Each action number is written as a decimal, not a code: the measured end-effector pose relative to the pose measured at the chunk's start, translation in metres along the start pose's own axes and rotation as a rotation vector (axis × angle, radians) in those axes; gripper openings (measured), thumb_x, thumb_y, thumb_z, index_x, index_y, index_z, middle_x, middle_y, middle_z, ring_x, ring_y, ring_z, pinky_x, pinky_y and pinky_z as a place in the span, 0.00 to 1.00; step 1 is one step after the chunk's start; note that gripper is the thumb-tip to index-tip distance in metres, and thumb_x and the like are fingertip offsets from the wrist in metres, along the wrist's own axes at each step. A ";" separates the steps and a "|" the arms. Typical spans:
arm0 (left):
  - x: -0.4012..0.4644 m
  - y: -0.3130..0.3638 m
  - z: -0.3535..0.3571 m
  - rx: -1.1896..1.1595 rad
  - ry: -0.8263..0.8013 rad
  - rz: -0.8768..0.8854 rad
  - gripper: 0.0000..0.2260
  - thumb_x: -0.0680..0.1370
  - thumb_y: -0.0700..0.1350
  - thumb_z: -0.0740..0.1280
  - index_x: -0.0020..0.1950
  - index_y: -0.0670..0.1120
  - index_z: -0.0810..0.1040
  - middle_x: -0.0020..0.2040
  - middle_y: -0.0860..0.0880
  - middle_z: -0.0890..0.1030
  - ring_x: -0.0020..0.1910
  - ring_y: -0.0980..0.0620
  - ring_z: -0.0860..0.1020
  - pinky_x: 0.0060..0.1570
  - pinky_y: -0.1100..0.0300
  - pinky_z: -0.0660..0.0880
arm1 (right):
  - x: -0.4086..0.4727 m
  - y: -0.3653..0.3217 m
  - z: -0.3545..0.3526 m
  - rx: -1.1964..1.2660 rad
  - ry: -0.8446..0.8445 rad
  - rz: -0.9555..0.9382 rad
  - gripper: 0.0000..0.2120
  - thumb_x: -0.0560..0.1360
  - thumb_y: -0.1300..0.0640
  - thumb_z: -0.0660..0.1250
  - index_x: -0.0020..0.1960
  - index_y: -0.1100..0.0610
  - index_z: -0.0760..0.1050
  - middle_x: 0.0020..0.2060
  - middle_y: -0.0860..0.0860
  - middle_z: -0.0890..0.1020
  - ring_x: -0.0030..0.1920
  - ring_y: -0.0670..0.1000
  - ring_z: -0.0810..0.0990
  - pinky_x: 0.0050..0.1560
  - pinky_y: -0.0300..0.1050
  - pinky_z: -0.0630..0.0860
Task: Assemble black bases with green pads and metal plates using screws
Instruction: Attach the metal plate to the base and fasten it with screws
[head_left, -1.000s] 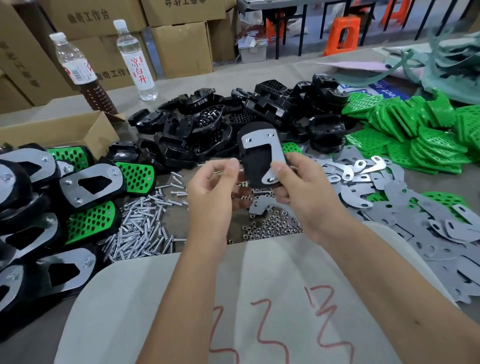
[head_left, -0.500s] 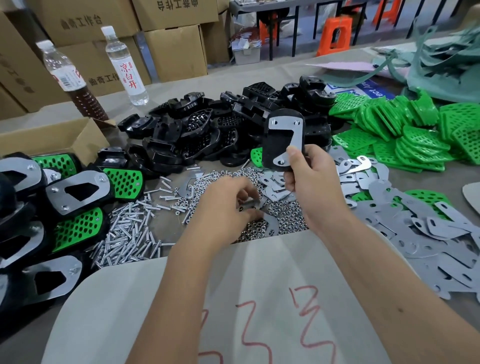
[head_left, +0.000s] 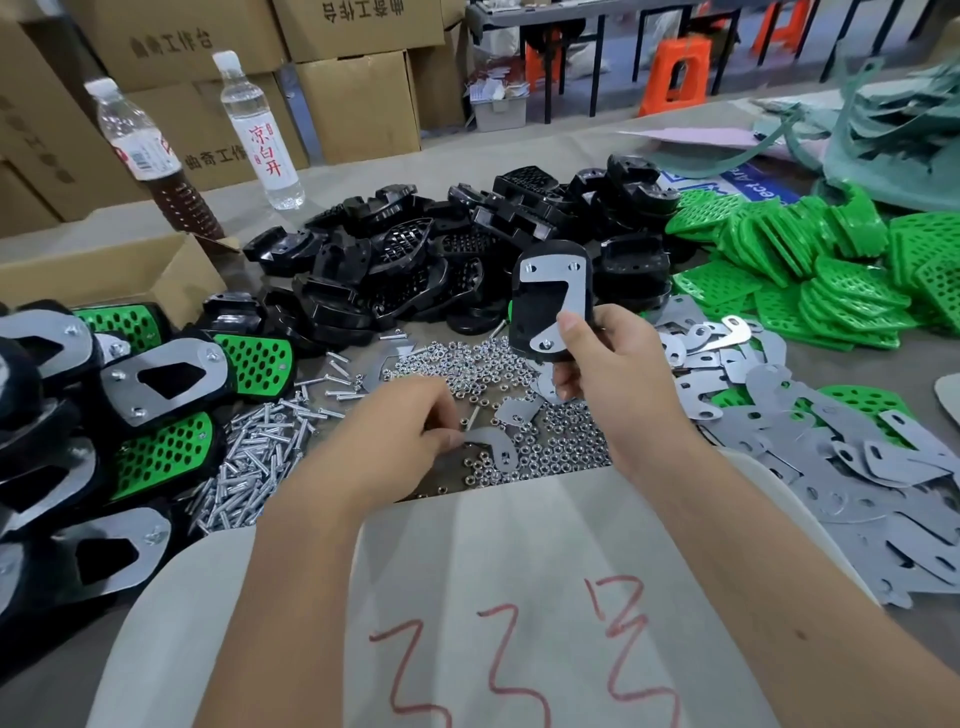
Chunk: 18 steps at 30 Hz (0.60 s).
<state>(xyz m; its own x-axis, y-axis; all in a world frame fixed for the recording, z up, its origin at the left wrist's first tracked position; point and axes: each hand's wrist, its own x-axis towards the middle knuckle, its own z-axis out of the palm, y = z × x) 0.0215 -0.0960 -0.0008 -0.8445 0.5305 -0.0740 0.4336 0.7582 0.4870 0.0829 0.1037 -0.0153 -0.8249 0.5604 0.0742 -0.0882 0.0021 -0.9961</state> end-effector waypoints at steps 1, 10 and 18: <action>-0.001 -0.003 0.000 -0.029 0.021 -0.019 0.09 0.82 0.42 0.70 0.44 0.52 0.75 0.35 0.54 0.80 0.35 0.56 0.77 0.34 0.60 0.69 | 0.000 0.000 0.001 -0.004 -0.012 0.002 0.09 0.84 0.54 0.65 0.52 0.59 0.78 0.38 0.54 0.80 0.30 0.46 0.76 0.34 0.44 0.76; 0.002 -0.015 -0.007 -0.182 0.550 0.049 0.10 0.81 0.36 0.68 0.52 0.51 0.83 0.45 0.51 0.80 0.38 0.57 0.75 0.40 0.58 0.70 | -0.003 0.005 0.006 -0.070 -0.039 -0.002 0.10 0.84 0.52 0.66 0.50 0.59 0.78 0.42 0.62 0.84 0.31 0.48 0.78 0.36 0.48 0.78; 0.009 0.008 0.009 -1.486 0.603 -0.202 0.14 0.78 0.29 0.69 0.35 0.40 0.85 0.35 0.45 0.85 0.36 0.50 0.85 0.42 0.62 0.83 | -0.007 0.004 0.006 -0.263 -0.126 -0.085 0.09 0.83 0.54 0.67 0.50 0.60 0.78 0.35 0.60 0.82 0.29 0.47 0.77 0.32 0.49 0.75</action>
<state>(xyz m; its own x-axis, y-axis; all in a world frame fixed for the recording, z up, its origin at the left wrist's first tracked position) 0.0206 -0.0819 -0.0057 -0.9968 -0.0180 -0.0780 -0.0635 -0.4151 0.9075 0.0848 0.0945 -0.0198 -0.8852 0.4416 0.1464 -0.0256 0.2680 -0.9631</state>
